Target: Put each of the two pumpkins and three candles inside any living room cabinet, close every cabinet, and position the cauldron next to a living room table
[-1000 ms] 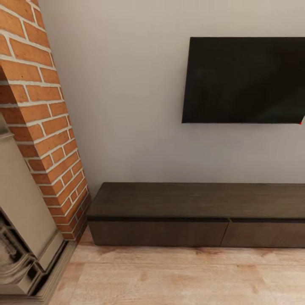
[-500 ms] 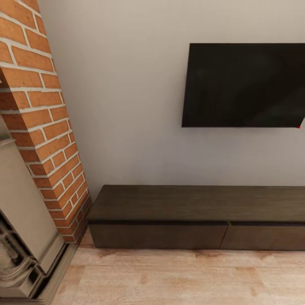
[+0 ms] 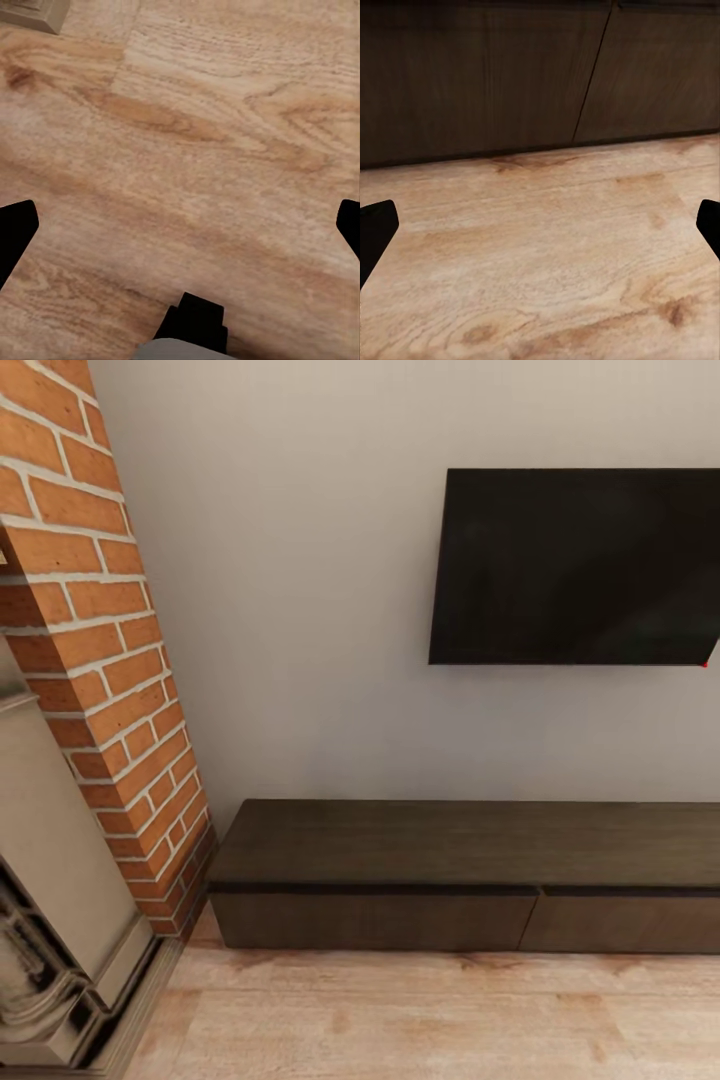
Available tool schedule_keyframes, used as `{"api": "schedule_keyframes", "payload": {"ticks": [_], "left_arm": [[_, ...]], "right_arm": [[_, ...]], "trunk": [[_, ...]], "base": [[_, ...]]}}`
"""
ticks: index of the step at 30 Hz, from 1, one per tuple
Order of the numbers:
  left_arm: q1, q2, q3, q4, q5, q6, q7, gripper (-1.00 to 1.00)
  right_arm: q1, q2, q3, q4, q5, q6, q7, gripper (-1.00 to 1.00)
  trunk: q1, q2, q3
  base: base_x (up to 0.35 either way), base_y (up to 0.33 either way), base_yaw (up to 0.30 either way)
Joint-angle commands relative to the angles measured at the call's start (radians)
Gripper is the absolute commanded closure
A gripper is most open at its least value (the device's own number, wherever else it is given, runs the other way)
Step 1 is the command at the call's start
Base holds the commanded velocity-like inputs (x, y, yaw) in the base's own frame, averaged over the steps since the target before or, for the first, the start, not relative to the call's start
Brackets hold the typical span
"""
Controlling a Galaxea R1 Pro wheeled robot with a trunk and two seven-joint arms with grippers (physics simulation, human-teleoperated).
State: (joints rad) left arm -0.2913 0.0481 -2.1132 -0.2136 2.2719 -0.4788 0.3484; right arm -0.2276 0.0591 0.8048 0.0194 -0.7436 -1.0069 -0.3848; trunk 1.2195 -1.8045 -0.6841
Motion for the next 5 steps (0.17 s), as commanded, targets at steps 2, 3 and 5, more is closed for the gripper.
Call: {"api": "schedule_keyframes", "payload": {"ticks": [2,3,5], "left_arm": [[-0.002,-0.001,-0.008,-0.005,0.003,-0.006,0.007,-1.00],[-0.002,0.000,-0.008,-0.005,0.003,-0.007,0.008,-1.00],[-0.002,0.002,-0.007,-0.005,0.003,-0.007,0.009,-1.00]], "right_arm": [[-0.001,0.001,0.009,0.002,0.001,-0.001,-0.009,-1.00],[-0.001,0.001,0.009,0.002,0.001,-0.001,-0.009,-1.00],[-0.001,0.001,0.008,0.002,0.001,-0.001,-0.009,-1.00]], "trunk": [[0.000,-0.001,-0.001],[0.000,-0.001,-0.001],[0.000,-0.001,-0.001]], "base": [[0.000,0.000,0.000],[0.000,0.000,0.000],[0.000,0.000,0.000]]}}
